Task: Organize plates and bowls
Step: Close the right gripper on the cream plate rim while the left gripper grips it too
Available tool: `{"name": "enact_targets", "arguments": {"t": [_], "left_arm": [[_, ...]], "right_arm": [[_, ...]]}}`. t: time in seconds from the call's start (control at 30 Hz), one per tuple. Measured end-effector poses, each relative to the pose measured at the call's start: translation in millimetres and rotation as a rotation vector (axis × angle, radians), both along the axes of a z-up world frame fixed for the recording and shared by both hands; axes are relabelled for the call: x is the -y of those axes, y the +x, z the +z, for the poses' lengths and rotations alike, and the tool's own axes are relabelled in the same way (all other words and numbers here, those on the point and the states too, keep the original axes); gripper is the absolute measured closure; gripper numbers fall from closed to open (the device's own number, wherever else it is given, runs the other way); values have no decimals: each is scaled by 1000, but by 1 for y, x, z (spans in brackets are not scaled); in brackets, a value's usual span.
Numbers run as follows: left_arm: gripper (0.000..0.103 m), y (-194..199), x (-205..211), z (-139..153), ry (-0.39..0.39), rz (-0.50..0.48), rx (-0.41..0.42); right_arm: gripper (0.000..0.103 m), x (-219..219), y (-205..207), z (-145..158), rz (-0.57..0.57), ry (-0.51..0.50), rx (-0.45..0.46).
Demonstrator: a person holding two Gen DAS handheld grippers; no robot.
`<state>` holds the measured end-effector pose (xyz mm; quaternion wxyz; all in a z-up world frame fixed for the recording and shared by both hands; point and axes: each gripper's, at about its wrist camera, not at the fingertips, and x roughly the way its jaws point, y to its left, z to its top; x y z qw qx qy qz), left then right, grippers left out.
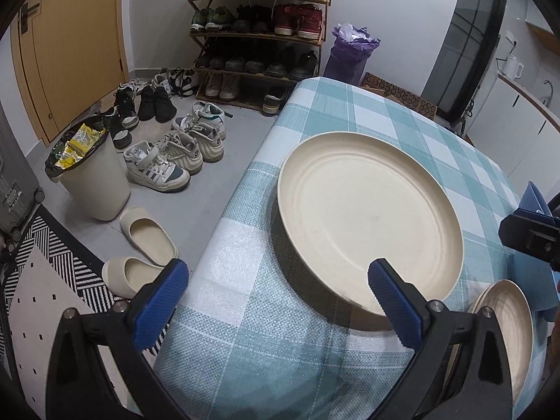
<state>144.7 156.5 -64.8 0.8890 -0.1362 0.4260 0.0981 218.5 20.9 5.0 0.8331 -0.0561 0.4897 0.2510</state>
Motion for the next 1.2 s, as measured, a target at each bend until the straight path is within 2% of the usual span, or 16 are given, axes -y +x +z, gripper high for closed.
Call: {"name": "enact_targets", "arguments": {"t": [0.47, 0.67, 0.73, 0.83, 1.07, 1.2], "left_arm": [[3, 1, -9, -9, -64, 18, 12], [16, 2, -7, -11, -80, -5, 17], [22, 3, -6, -12, -85, -16, 17], [33, 4, -6, -13, -102, -28, 21], [39, 6, -5, -15, -118, -43, 16], [40, 7, -4, -16, -119, -44, 20]], "right_arm": [[2, -15, 15, -33, -22, -13, -68], [10, -12, 23, -50, -46, -4, -120], [17, -10, 26, -53, -51, 0, -132], [23, -8, 28, -58, -53, 1, -149], [28, -7, 33, -66, -59, 9, -170], [36, -11, 33, -70, -46, 11, -181]]}}
